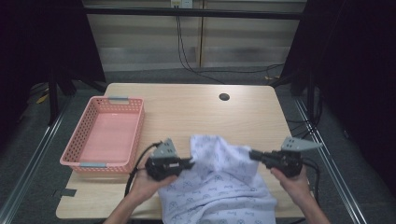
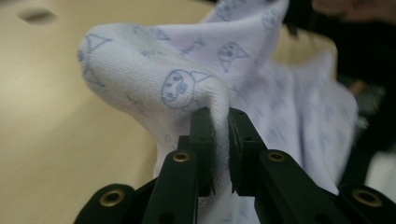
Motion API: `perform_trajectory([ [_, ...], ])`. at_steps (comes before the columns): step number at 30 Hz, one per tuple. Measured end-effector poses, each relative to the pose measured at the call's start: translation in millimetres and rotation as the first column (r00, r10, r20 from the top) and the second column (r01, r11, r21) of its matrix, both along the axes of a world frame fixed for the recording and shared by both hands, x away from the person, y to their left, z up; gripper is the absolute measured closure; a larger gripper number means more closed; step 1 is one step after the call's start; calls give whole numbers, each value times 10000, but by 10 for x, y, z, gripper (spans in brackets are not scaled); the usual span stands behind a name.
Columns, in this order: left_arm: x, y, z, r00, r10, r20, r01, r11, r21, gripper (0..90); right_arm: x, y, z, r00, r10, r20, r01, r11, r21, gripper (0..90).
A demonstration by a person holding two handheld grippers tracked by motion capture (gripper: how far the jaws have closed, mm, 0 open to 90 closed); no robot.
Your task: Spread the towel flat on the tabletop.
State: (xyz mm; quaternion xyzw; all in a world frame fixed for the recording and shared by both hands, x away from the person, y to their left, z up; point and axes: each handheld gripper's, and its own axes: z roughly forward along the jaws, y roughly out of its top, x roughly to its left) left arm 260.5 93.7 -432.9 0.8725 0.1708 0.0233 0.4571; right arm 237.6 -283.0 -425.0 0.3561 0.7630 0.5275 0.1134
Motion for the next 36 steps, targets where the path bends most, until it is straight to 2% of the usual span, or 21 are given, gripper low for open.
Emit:
perform_trajectory([
  [1, -83, -27, -125, 9992, -282, -294, 290, 9992, 283, 804, -76, 25, -100, 9992, 202, -350, -209, 9996, -200, 895],
  [4, -218, -17, -335, 9883, -896, -1233, 932, 9954, 237, 777, -273, 42, -399, 9900, 545, -1302, -711, 9895, -1260, 895],
  [6, -249, 4, -343, 9776, -1319, -1639, 1360, 9906, 138, 710, -351, -10, -504, 9811, 538, -1856, -818, 9858, -1468, 895],
  [9, -233, 84, -291, 9737, -1333, -1845, 1307, 9911, -261, 618, -436, -49, -608, 9715, 335, -2346, -905, 9673, -2369, 893],
  [12, -140, 196, -209, 9840, -564, -1689, 416, 9951, -899, 567, -429, -74, -609, 9698, 109, -2435, -716, 9677, -2419, 808],
  [13, -71, 248, -190, 9828, -287, -1824, -7, 9873, -1590, 582, -425, -79, -601, 9700, 41, -2432, -642, 9687, -2397, 768],
  [14, -16, 272, -183, 9837, 91, -1795, -429, 9817, -1855, 609, -419, -91, -585, 9737, 102, -2276, -655, 9694, -2367, 725],
  [16, 85, 262, -193, 9799, 823, -1818, -1162, 9760, -1841, 659, -419, -125, -526, 9786, -100, -2053, -352, 9759, -2154, 699],
  [17, 118, 239, -209, 9783, 856, -1886, -1221, 9739, -1912, 651, -413, -144, -494, 9813, -108, -1923, -289, 9789, -2024, 669],
  [18, 160, 160, -242, 9784, 587, -1980, -966, 9775, -1876, 618, -406, -158, -468, 9830, -204, -1827, -165, 9800, -1982, 633],
  [20, 176, 45, -265, 9824, 331, -1838, -671, 9810, -1820, 496, -336, -189, -401, 9868, -425, -1565, 149, 9847, -1738, 597],
  [22, 188, -10, -272, 9818, 119, -1893, -485, 9806, -1900, 482, -286, -184, -377, 9879, -593, -1434, 324, 9825, -1832, 567],
  [23, 205, -120, -250, 9830, -19, -1838, -331, 9818, -1870, 450, -102, -154, -371, 9879, -723, -1373, 464, 9820, -1832, 538],
  [26, 220, -228, -229, 9802, -514, -1914, 138, 9811, -1928, 461, 210, -85, -452, 9818, -868, -1689, 538, 9801, -1909, 474],
  [28, 213, -262, -240, 9779, -535, -2021, 162, 9832, -1817, 491, 387, -39, -536, 9747, -1008, -1997, 616, 9791, -1938, 458],
  [29, 197, -313, -292, 9738, -796, -2130, 501, 9888, -1406, 502, 459, -22, -577, 9712, -976, -2172, 560, 9802, -1901, 457],
  [30, 197, -313, -292, 9738, -796, -2130, 501, 9888, -1406, 530, 511, -4, -610, 9678, -1013, -2306, 563, 9794, -1938, 462],
  [31, 142, -356, -342, 9738, -946, -2069, 789, 9934, -828, 561, 549, 16, -636, 9643, -1060, -2426, 603, 9802, -1885, 504],
  [33, 73, -376, -354, 9731, -1388, -1838, 1310, 9899, -543, 734, 570, 40, -649, 9633, -821, -2555, 389, 9847, -1700, 736],
  [35, 43, -381, -336, 9749, -1365, -1759, 1288, 9902, -545, 878, 561, 48, -625, 9683, -734, -2387, 352, 9864, -1607, 887],
  [36, 54, -370, -317, 9774, -1267, -1694, 1172, 9910, -654, 900, 555, 44, -593, 9710, -717, -2279, 369, 9875, -1532, 890],
])
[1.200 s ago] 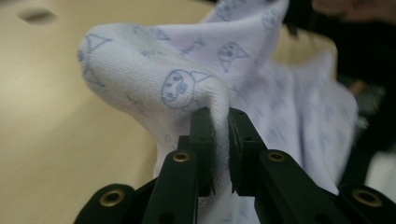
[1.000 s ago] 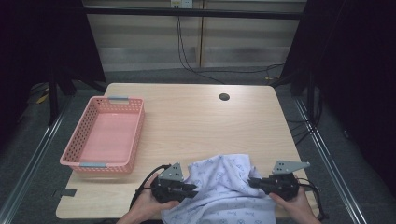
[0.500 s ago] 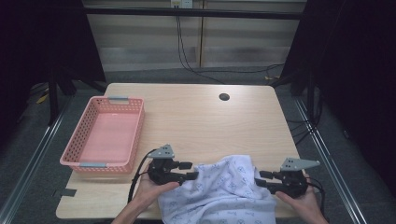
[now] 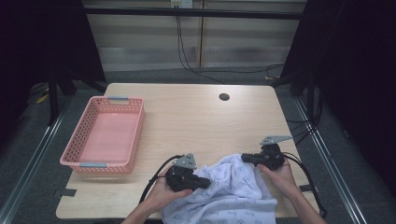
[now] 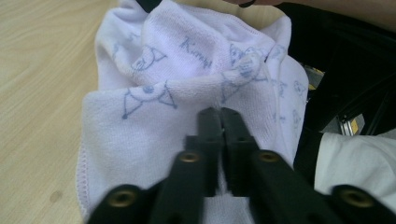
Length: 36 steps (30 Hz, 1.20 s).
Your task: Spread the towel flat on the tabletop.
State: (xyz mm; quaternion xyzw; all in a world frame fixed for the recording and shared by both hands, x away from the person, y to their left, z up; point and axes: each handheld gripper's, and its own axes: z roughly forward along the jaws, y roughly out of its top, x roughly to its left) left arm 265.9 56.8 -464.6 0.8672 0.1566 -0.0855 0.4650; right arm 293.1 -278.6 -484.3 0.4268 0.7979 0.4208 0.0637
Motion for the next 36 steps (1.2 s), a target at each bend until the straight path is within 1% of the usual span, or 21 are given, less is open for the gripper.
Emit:
perform_trajectory([
  [2, 26, 18, 23, 9999, 140, -46, -141, 9997, -179, 900, 5, -12, 44, 9998, -33, 192, 33, 10000, 13, 893],
  [4, 94, 86, 94, 9976, 690, 72, -685, 9964, -489, 900, 39, -68, 273, 9954, -413, 862, 370, 9980, 511, 896],
  [5, 165, 173, 171, 9952, 975, 19, -968, 9899, -1038, 900, 57, -87, 369, 9923, -503, 1131, 428, 9968, 680, 896],
  [7, 182, 200, 208, 9932, 1162, 73, -1146, 9871, -1122, 900, 74, -100, 474, 9882, -595, 1410, 476, 9952, 859, 896],
  [8, 225, 225, 253, 9873, 1586, 75, -1564, 9795, -1270, 891, 91, -110, 696, 9805, -600, 1873, 345, 9900, 1366, 897],
  [9, 225, 225, 253, 9873, 1586, 75, -1564, 9795, -1270, 796, 77, -97, 804, 9741, -523, 2198, 182, 9878, 1545, 897],
  [10, 318, 216, 224, 9771, 2115, -228, -2127, 9704, -1143, 721, 48, -74, 901, 9686, -404, 2452, -1, 9866, 1632, 897],
  [12, 399, 173, 129, 9647, 2629, -144, -2631, 9608, -868, 597, -41, -12, 1028, 9604, -36, 2786, -502, 9813, 1859, 897],
  [14, 454, 141, 65, 9652, 2581, -418, -2608, 9619, -816, 459, -158, 66, 1050, 9569, 337, 2885, -838, 9830, 1631, 897],
  [15, 546, 56, -65, 9698, 2182, -1090, -2254, 9725, -583, 409, -211, 97, 1027, 9571, 510, 2852, -979, 9834, 1528, 897],
  [16, 546, 56, -65, 9698, 2182, -1090, -2254, 9725, -583, 365, -261, 117, 994, 9577, 638, 2804, -1081, 9835, 1452, 897],
  [17, 575, -23, -176, 9701, 1723, -1711, -1808, 9829, -356, 353, -304, 127, 963, 9584, 689, 2770, -1116, 9837, 1413, 897],
  [20, 474, -146, -233, 9808, 925, -1717, -874, 9955, 371, 367, -368, 90, 905, 9588, 545, 2788, -1002, 9833, 1522, 897],
  [21, 432, -172, -232, 9829, 857, -1629, -731, 9940, 814, 412, -368, 61, 903, 9595, 466, 2780, -922, 9839, 1532, 896],
  [24, 309, -169, -233, 9914, 166, -1297, -36, 9950, 996, 652, -344, -82, 937, 9578, -73, 2872, -469, 9822, 1816, 896],
  [26, 299, -109, -209, 9896, 494, -1349, -402, 9967, 700, 754, -330, -167, 966, 9562, -341, 2907, -204, 9830, 1824, 897],
  [29, 370, 70, -108, 9824, 1305, -1337, -1341, 9908, -186, 758, -317, -250, 985, 9520, -655, 2990, 136, 9850, 1722, 897],
  [31, 432, 211, 1, 9763, 1857, -1109, -1954, 9771, -840, 770, -298, -326, 1007, 9472, -1010, 3044, 415, 9797, 1961, 897],
  [32, 432, 211, 1, 9763, 1857, -1109, -1954, 9771, -840, 774, -280, -357, 1020, 9461, -1137, 3032, 498, 9763, 2107, 897],
  [33, 492, 322, 135, 9705, 2105, -1178, -2276, 9609, -1576, 774, -257, -371, 1035, 9447, -1191, 3054, 528, 9748, 2168, 897],
  [36, 567, 410, 385, 9632, 2653, -434, -2687, 9457, -1830, 774, -174, -347, 1112, 9381, -1313, 3204, 598, 9728, 2236, 897],
])
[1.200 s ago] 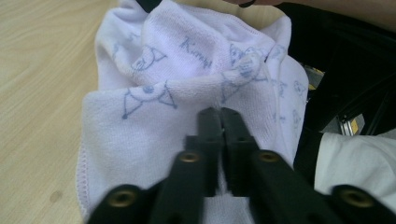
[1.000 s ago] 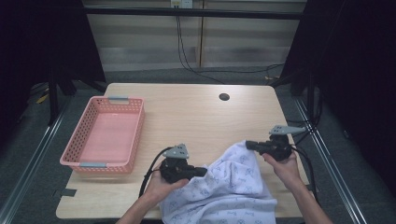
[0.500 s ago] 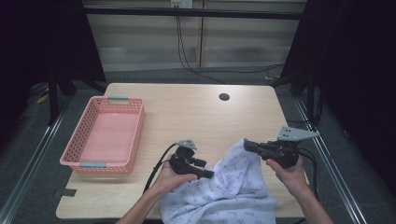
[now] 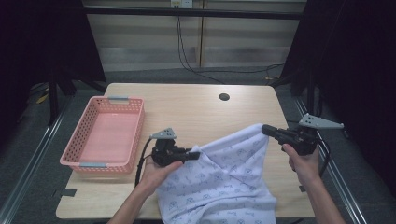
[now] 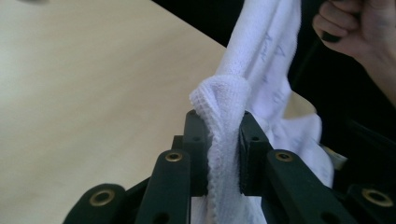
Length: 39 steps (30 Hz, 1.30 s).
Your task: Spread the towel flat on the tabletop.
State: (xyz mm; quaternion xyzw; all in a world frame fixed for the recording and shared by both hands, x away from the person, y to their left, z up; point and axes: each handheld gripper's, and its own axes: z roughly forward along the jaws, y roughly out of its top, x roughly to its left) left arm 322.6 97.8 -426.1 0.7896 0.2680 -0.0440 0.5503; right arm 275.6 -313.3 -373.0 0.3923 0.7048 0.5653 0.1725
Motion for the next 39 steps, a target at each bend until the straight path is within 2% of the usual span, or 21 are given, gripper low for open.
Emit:
perform_trajectory([
  [3, 55, 88, 261, 9964, 466, 705, -443, 9984, -344, 769, 61, 22, 103, 9996, -50, 294, 45, 9998, 201, 897],
  [4, 55, 88, 261, 9964, 466, 705, -443, 9984, -344, 769, 61, 22, 103, 9996, -50, 294, 45, 9998, 201, 897],
  [5, 32, 128, 387, 9926, 533, 1096, -485, 9977, -464, 768, 40, 13, 165, 9985, 8, 539, -28, 9994, 355, 897],
  [8, -114, 139, 397, 9906, 167, 1360, -151, 9998, -125, 741, -82, 15, 157, 9979, 130, 628, -148, 9995, 276, 897],
  [10, -285, 139, 289, 9901, -350, 1357, 315, 9991, 274, 743, -223, 5, 59, 9987, 253, 449, -256, 9996, 74, 897],
  [13, -560, 155, 4, 9918, -905, 899, 823, 9924, 915, 730, -504, -18, -221, 9982, 539, -247, -543, 9984, -161, 897],
  [16, -794, 196, -256, 9898, -1415, 152, 1382, 9812, 1351, 703, -771, -9, -561, 9890, 777, -1259, -878, 9931, -774, 897],
  [20, -1008, 271, -411, 9784, -1969, -635, 2058, 9575, 2022, 637, -972, -61, -866, 9616, 727, -2645, -1139, 9830, -1438, 897],
  [21, -1031, 298, -433, 9778, -1937, -800, 2065, 9557, 2098, 627, -996, -75, -920, 9531, 654, -2954, -1185, 9790, -1657, 897],
  [22, -1031, 298, -433, 9778, -1937, -800, 2065, 9557, 2098, 603, -996, -75, -920, 9531, 654, -2954, -1185, 9790, -1657, 897],
  [23, -1023, 364, -468, 9728, -2024, -1126, 2226, 9513, 2132, 591, -1022, -85, -982, 9401, 590, -3358, -1286, 9735, -1890, 895],
  [25, -989, 425, -473, 9730, -1886, -1328, 2140, 9532, 2138, 558, -989, -75, -963, 9331, 633, -3540, -1370, 9728, -1870, 849],
  [27, -958, 496, -432, 9738, -1898, -1251, 2077, 9665, 1505, 537, -954, -50, -925, 9422, 713, -3274, -1421, 9699, -1977, 747],
  [29, -895, 541, -375, 9825, -1514, -1085, 1610, 9832, 856, 528, -897, -15, -848, 9574, 617, -2820, -1159, 9768, -1798, 669],
  [30, -895, 541, -375, 9825, -1514, -1085, 1610, 9832, 856, 534, -897, -15, -848, 9574, 617, -2820, -1159, 9768, -1798, 669],
  [32, -804, 523, -328, 9901, -1037, -949, 1127, 9891, 946, 541, -732, 125, -772, 9626, 994, -2522, -1423, 9771, -1581, 645],
  [34, -768, 444, -318, 9868, -1070, -1213, 1190, 9882, 960, 590, -672, 180, -782, 9582, 1150, -2620, -1597, 9747, -1562, 645],
  [35, -805, 350, -353, 9835, -1353, -1201, 1511, 9794, 1340, 609, -591, 277, -844, 9475, 1198, -2965, -1823, 9641, -1932, 628],
  [37, -865, 292, -414, 9715, -1926, -1381, 2141, 9632, 1626, 628, -575, 305, -927, 9379, 1240, -3240, -1991, 9572, -2102, 621],
  [38, -865, 292, -414, 9715, -1926, -1381, 2141, 9632, 1626, 626, -592, 301, -957, 9326, 1326, -3358, -2104, 9554, -2071, 620],
  [39, -915, 289, -448, 9640, -2173, -1534, 2449, 9502, 1928, 609, -616, 291, -982, 9294, 1228, -3481, -2070, 9542, -2161, 620],
])
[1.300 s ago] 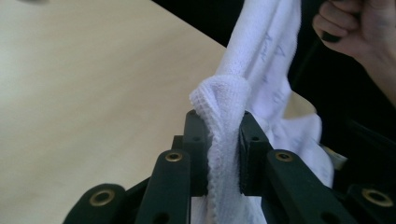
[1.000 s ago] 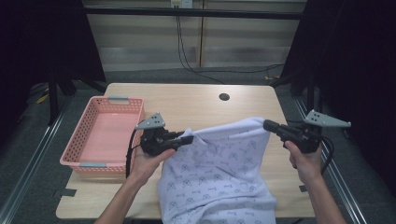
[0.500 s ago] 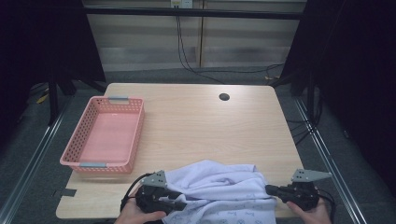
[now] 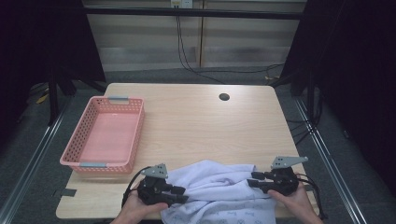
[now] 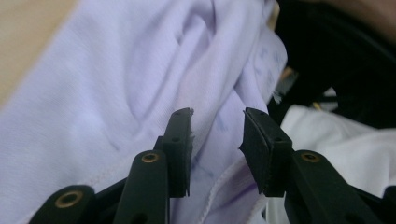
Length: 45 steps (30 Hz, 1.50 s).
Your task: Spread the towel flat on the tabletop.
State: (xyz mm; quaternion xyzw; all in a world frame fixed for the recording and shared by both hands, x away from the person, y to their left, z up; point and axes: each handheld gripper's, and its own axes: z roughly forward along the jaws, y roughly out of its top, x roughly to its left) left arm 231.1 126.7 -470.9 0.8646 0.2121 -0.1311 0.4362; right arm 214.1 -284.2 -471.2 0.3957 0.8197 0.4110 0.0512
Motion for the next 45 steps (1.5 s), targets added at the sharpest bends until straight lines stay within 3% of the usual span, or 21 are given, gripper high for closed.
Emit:
perform_trajectory([
  [2, -30, 13, -29, 9999, -64, -108, 65, 9999, 78, 567, -74, -26, -37, 9997, 88, -207, -91, 9998, -172, 657],
  [4, -68, 11, -68, 9998, -117, -168, 122, 9996, 265, 497, -159, -45, -78, 9987, 234, -448, -246, 9994, -262, 767],
  [6, -112, -16, -100, 9995, -271, -182, 283, 9974, 657, 463, -214, -63, -96, 9987, 289, -427, -302, 9991, -292, 836],
  [10, -140, -74, -126, 9982, -591, 68, 580, 9921, 1115, 458, -187, -114, 55, 9993, -105, 369, 101, 9999, 120, 855],
  [11, -137, -90, -142, 9986, -499, 184, 476, 9926, 1114, 516, -154, -144, 117, 9975, -302, 640, 283, 9991, 311, 856],
  [12, -127, -95, -144, 9981, -587, 184, 558, 9897, 1315, 618, -120, -185, 186, 9942, -548, 928, 509, 9977, 448, 856],
  [15, -115, -108, -133, 9978, -506, 423, 430, 9857, 1630, 764, 16, -326, 388, 9763, -1391, 1660, 1228, 9869, 1051, 857],
  [19, -92, -64, -97, 9978, -558, 344, 519, 9931, 1051, 800, 184, -447, 598, 9501, -2122, 2285, 1775, 9705, 1632, 858],
  [21, -88, -21, -70, 9977, -585, 342, 550, 9939, 953, 798, 231, -442, 611, 9523, -2043, 2267, 1675, 9709, 1712, 857],
  [23, -79, 4, -60, 9984, -459, 318, 435, 9964, 724, 719, 233, -398, 549, 9636, -1754, 2017, 1486, 9787, 1414, 857],
  [24, -18, 80, -13, 9998, 122, 176, -128, 9994, 334, 650, 212, -377, 498, 9693, -1608, 1858, 1395, 9826, 1228, 857],
  [27, 71, 178, 46, 9972, 700, 258, -698, 9975, -90, 597, 161, -352, 369, 9772, -1410, 1588, 1285, 9880, 863, 857],
  [28, 178, 248, 76, 9889, 1425, 413, -1420, 9897, -161, 572, 119, -364, 239, 9821, -1380, 1280, 1293, 9888, 743, 855],
  [29, 178, 248, 76, 9889, 1425, 413, -1420, 9897, -161, 570, 106, -380, 184, 9833, -1415, 1143, 1347, 9888, 651, 852],
  [31, 341, 280, -5, 9686, 2376, 737, -2396, 9707, 195, 553, 88, -413, 107, 9849, -1411, 1003, 1375, 9896, 418, 815],
  [32, 387, 277, -50, 9614, 2689, 584, -2713, 9617, 382, 518, 74, -435, 85, 9862, -1402, 878, 1379, 9899, 320, 769],
  [33, 387, 277, -50, 9614, 2689, 584, -2713, 9617, 382, 492, 74, -435, 85, 9862, -1402, 878, 1379, 9899, 320, 769],
  [35, 464, 279, -140, 9526, 2960, 699, -3014, 9497, 854, 494, 1, -503, -1, 9899, -1363, 381, 1370, 9904, -159, 700],
  [38, 495, 278, -154, 9505, 3033, 676, -3080, 9485, 747, 465, -79, -569, -99, 9868, -1620, 73, 1622, 9858, -431, 634],
  [40, 497, 256, -172, 9581, 2819, 499, -2852, 9549, 828, 457, -71, -585, -84, 9844, -1760, 85, 1761, 9839, -307, 583],
  [45, 463, 157, -206, 9673, 2400, 820, -2485, 9615, 1176, 481, 121, -497, 9, 9844, -1719, 386, 1712, 9850, 208, 492],
])
